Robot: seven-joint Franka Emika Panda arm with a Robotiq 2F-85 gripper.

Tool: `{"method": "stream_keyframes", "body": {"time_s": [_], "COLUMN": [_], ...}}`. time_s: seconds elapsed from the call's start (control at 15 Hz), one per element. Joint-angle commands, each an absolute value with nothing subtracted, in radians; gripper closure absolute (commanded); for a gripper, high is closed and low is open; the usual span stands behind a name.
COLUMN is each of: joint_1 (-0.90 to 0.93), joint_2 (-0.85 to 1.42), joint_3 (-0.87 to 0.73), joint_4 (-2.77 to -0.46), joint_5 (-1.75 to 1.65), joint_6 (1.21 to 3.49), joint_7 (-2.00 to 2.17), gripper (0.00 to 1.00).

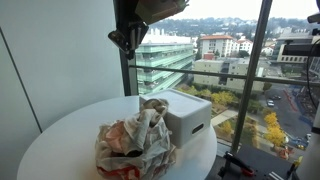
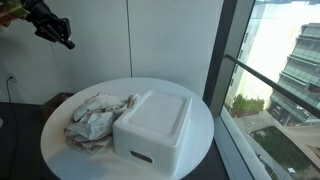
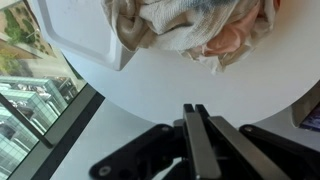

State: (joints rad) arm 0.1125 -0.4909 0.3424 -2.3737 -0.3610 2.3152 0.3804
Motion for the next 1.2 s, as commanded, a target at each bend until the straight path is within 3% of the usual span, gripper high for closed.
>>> {"method": "stream_keyframes", "body": {"time_s": [0.0,0.07,0.13,0.73,1.13], "joint_1": [0.124,0.108,0.108,0.083,0.112], "joint_2": [-0.413,-0.376,-0.337,0.03,0.161], "joint_3": [0.367,0.38,0.376,0.234,0.16], "joint_4": [-2.357,-2.355,-2.352,-2.288,-2.252], "joint_5": [-0.329,-0.346,-0.34,-0.286,-0.211], "joint_6": [2.292,2.291,2.292,2.325,2.413], "joint_7": [0.378,0.4,0.4,0.479,0.472], "gripper": [0.92,0.68,0.66,0.01,0.0]}}
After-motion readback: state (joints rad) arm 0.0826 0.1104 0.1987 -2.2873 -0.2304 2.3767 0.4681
